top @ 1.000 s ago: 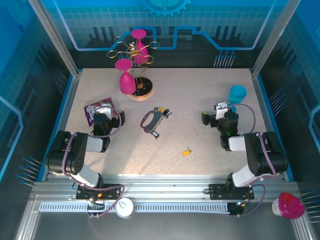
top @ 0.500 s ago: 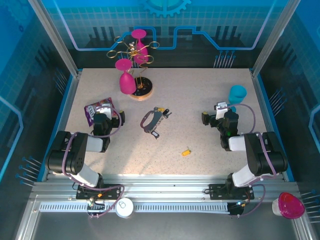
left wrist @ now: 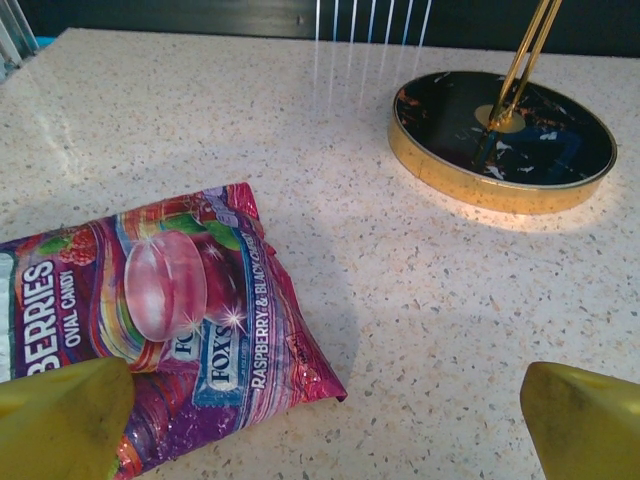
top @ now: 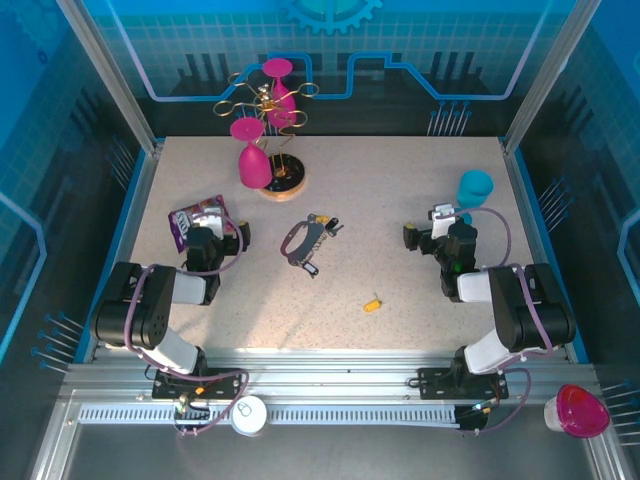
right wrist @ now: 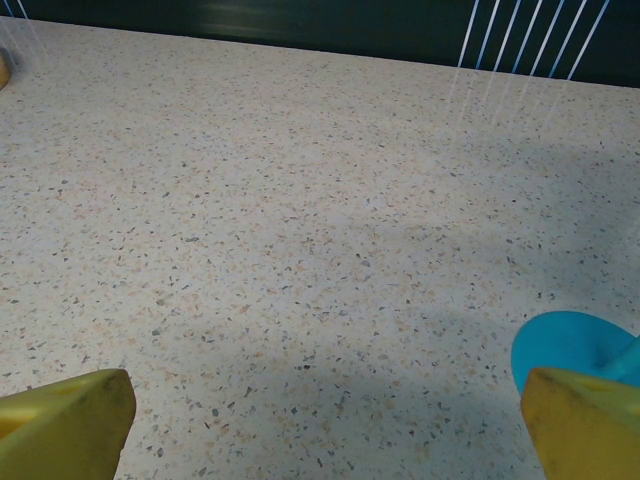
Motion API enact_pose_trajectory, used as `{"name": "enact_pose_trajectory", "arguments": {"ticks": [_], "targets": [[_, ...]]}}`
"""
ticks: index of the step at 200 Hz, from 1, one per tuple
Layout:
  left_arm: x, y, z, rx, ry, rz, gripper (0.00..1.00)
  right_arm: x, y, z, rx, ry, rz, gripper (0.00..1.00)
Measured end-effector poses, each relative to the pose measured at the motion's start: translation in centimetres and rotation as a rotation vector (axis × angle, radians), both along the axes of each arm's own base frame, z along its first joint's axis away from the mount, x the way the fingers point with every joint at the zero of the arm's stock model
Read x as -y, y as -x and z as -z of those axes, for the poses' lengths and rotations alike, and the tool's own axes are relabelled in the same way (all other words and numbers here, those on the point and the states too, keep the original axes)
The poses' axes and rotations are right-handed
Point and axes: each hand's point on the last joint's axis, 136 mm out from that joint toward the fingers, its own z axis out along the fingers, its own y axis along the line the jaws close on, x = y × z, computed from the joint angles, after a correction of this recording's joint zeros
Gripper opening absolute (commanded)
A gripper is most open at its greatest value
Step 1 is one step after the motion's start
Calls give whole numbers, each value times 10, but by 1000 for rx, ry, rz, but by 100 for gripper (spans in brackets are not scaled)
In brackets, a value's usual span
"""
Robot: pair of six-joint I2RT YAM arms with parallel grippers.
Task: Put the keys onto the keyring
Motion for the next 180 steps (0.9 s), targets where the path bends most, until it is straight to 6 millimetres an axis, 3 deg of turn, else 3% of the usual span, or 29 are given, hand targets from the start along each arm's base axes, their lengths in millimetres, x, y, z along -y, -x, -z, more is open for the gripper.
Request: {"name": "enact_pose_trajectory", "arguments": {"ticks": [42, 77, 91, 105, 122, 133, 152, 180], "targets": [[0, 13, -13, 51, 2, 0, 99, -1, 0, 0, 0, -3, -7, 100], [-1, 17, -45, 126, 4, -1, 99, -6, 5, -5, 12, -5, -35, 100], [-1, 21, -64, 168, 9, -6, 99, -6, 13, -22, 47, 6, -33, 100], [-3, 27, -81, 201, 29, -21, 99, -8, 20, -51, 115, 10, -32, 100], [-4, 32, -93, 211, 65, -34, 99, -4, 27, -88, 198, -35, 13, 100], [-4, 34, -97, 211, 89, -40, 99, 0, 32, -102, 212, -74, 44, 100], [-4, 41, -99, 190, 142, -55, 99, 0, 38, -110, 184, -142, 49, 100], [2, 54, -104, 150, 239, -47, 99, -18, 53, -110, 132, -247, -19, 100]]}}
